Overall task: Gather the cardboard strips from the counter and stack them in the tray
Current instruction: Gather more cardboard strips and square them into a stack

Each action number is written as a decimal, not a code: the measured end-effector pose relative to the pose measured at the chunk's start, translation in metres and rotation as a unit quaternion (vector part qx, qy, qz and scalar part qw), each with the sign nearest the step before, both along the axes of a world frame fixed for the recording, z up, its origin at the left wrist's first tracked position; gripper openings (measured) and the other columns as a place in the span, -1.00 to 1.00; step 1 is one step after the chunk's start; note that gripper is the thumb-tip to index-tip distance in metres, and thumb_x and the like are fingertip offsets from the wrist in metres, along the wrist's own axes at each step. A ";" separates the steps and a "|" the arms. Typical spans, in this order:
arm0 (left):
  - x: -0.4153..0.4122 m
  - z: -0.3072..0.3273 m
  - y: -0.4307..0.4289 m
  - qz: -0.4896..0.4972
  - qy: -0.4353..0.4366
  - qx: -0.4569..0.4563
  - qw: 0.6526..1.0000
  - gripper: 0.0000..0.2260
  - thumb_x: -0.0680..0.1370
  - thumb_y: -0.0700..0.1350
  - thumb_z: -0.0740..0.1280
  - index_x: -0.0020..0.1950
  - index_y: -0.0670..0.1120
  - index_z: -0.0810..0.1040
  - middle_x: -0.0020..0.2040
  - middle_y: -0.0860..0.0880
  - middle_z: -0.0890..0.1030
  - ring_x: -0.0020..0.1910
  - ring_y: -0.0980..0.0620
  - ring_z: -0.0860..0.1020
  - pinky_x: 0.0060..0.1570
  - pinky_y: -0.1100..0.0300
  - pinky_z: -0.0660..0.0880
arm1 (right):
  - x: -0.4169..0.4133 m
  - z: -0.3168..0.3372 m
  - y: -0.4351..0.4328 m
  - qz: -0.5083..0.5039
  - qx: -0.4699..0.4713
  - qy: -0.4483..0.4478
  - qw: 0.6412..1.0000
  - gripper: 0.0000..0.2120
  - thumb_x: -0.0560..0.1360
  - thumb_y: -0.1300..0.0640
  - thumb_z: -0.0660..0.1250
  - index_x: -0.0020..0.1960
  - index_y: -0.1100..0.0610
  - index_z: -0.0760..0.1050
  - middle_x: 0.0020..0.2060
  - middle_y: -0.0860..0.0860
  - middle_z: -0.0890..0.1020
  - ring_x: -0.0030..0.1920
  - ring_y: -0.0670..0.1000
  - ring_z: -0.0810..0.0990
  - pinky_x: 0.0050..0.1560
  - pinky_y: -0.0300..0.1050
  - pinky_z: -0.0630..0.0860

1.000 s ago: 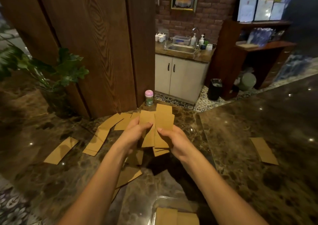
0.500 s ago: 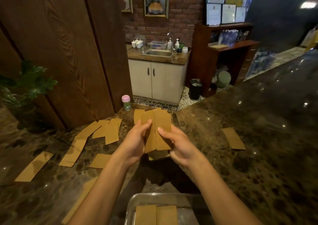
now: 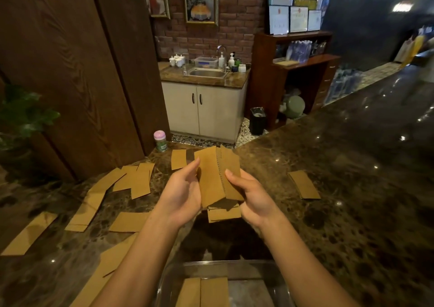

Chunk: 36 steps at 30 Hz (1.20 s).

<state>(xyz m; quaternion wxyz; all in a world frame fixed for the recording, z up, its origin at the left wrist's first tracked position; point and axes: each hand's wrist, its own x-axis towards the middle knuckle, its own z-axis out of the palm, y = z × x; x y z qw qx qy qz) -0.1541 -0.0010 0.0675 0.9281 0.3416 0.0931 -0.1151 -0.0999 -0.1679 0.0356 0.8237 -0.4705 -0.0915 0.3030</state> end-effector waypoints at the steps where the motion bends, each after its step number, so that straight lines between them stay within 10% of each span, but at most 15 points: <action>1: 0.000 -0.003 -0.001 0.007 0.011 -0.009 1.000 -0.56 0.70 0.04 0.13 0.53 -0.12 0.37 0.44 -0.28 0.49 0.42 -0.29 0.47 0.46 -0.27 0.29 | -0.001 0.001 0.000 -0.006 -0.004 0.006 1.000 -0.59 0.63 0.16 0.34 0.46 0.19 0.47 0.35 0.27 0.60 0.32 0.24 0.61 0.34 0.23 0.54; 5: 0.003 -0.012 -0.007 0.066 0.042 0.000 0.997 -0.57 0.69 0.01 0.14 0.55 -0.08 0.33 0.45 -0.26 0.48 0.44 -0.25 0.46 0.47 -0.24 0.29 | -0.004 0.003 0.006 -0.040 -0.048 0.010 0.998 -0.68 0.65 0.23 0.30 0.40 0.16 0.51 0.25 0.22 0.67 0.21 0.19 0.68 0.12 0.10 0.65; 12: 0.006 -0.009 -0.036 0.145 -0.032 0.379 0.913 -0.68 0.71 -0.11 0.15 0.45 0.14 0.36 0.21 0.01 0.62 0.19 -0.02 0.61 0.22 -0.12 0.57 | -0.018 0.002 0.024 -0.101 -0.052 0.030 0.993 -0.59 0.72 -0.14 0.12 0.37 0.01 0.58 0.24 0.11 0.71 0.29 0.12 0.67 0.33 0.15 0.56; 17: -0.002 -0.007 -0.026 0.117 -0.065 0.319 0.938 -0.73 0.65 -0.16 0.29 0.35 -0.05 0.55 0.16 -0.07 0.71 0.17 -0.09 0.67 0.21 -0.09 0.57 | -0.023 0.011 0.019 -0.085 -0.115 -0.063 0.988 -0.67 0.71 0.11 0.22 0.46 -0.02 0.44 0.23 0.03 0.69 0.22 0.03 0.68 0.10 -0.08 0.66; 22: -0.017 -0.006 -0.028 0.140 -0.052 0.121 0.981 -0.65 0.54 -0.04 0.36 0.31 -0.05 0.61 0.20 -0.15 0.69 0.15 -0.17 0.66 0.07 -0.03 0.60 | -0.043 0.024 0.020 -0.040 -0.107 -0.128 0.985 -0.50 0.72 0.05 0.20 0.62 -0.12 0.17 0.33 -0.03 0.61 0.28 0.03 0.65 0.29 0.01 0.61; 25: -0.025 0.001 -0.038 0.086 -0.046 -0.013 0.995 -0.62 0.61 0.04 0.26 0.29 -0.15 0.64 0.23 -0.19 0.67 0.21 -0.14 0.65 0.25 -0.05 0.54 | -0.050 0.025 0.030 -0.099 -0.244 -0.260 0.929 -0.19 0.61 -0.27 0.26 0.59 -0.40 -0.27 0.51 -0.15 0.31 0.49 -0.02 0.41 0.48 0.19 0.43; 31: -0.030 0.013 -0.028 0.108 -0.103 -0.019 0.989 -0.71 0.65 0.01 0.23 0.36 0.14 0.56 0.12 -0.17 0.70 -0.02 -0.10 0.64 0.00 0.00 0.54 | -0.075 0.041 -0.002 -0.082 -0.260 -0.446 0.853 -0.25 0.30 -0.23 0.62 0.39 -0.22 0.38 0.62 -0.31 0.03 0.49 -0.34 0.27 0.42 -0.19 0.47; 36: -0.033 0.015 -0.027 0.046 -0.075 -0.055 0.995 -0.66 0.60 0.28 0.22 0.08 0.04 0.55 0.18 -0.22 0.59 -0.01 -0.12 0.63 0.09 -0.04 0.52 | -0.081 0.036 -0.020 -0.073 -0.322 -0.671 0.664 -0.33 0.32 -0.25 0.62 0.33 0.02 0.60 0.51 -0.02 0.48 0.64 0.01 0.23 0.57 0.33 0.24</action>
